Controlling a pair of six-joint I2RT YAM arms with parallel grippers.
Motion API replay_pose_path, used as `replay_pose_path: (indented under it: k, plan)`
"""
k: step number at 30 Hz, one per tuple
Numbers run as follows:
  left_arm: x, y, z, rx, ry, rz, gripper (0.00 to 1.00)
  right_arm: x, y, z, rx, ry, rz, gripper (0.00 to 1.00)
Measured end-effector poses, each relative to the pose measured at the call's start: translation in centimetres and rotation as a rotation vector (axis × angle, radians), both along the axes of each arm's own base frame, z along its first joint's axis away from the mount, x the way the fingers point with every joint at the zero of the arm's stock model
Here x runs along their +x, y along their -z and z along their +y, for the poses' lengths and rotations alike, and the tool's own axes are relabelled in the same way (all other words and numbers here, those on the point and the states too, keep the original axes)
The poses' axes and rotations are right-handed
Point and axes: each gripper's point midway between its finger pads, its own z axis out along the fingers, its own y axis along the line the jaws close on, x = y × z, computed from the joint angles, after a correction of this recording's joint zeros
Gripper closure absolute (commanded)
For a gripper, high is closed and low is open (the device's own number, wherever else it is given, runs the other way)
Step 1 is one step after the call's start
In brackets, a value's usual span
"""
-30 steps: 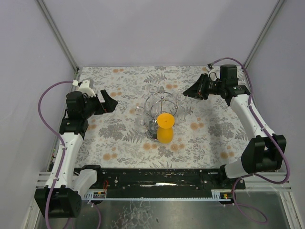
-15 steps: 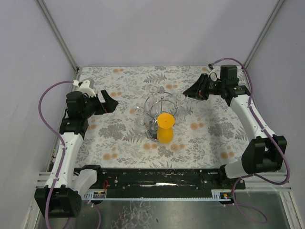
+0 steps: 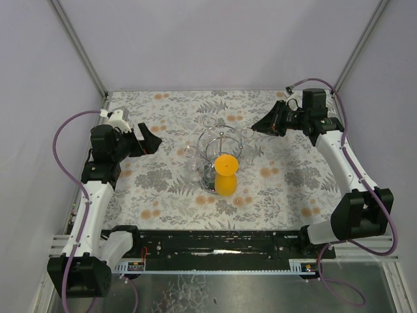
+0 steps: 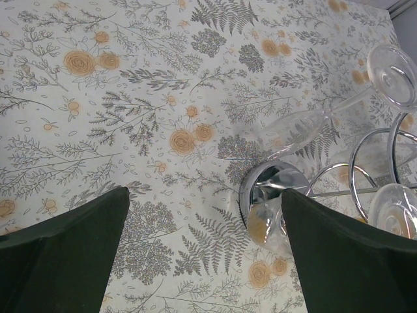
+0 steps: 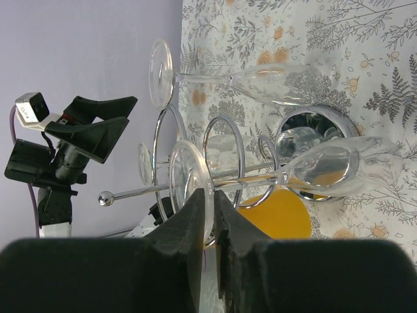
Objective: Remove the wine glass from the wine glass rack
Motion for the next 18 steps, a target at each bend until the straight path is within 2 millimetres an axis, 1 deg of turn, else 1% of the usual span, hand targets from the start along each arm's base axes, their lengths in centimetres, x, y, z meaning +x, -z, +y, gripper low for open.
replay_pose_path:
  k: [4, 5, 18]
  plan:
    - [-0.02, 0.03, -0.09, -0.003, 0.005, 0.002, 0.0, 0.02, 0.03, -0.02, -0.003, 0.0, -0.002, 0.98]
    - [-0.02, 0.02, -0.1, -0.003, 0.005, 0.002, 0.0, 0.02, 0.03, -0.02, -0.003, 0.0, -0.003, 1.0]
    - [-0.07, 0.07, -0.29, -0.008, 0.016, 0.005, 0.0, -0.26, -0.09, -0.16, -0.01, 0.006, -0.002, 1.0]
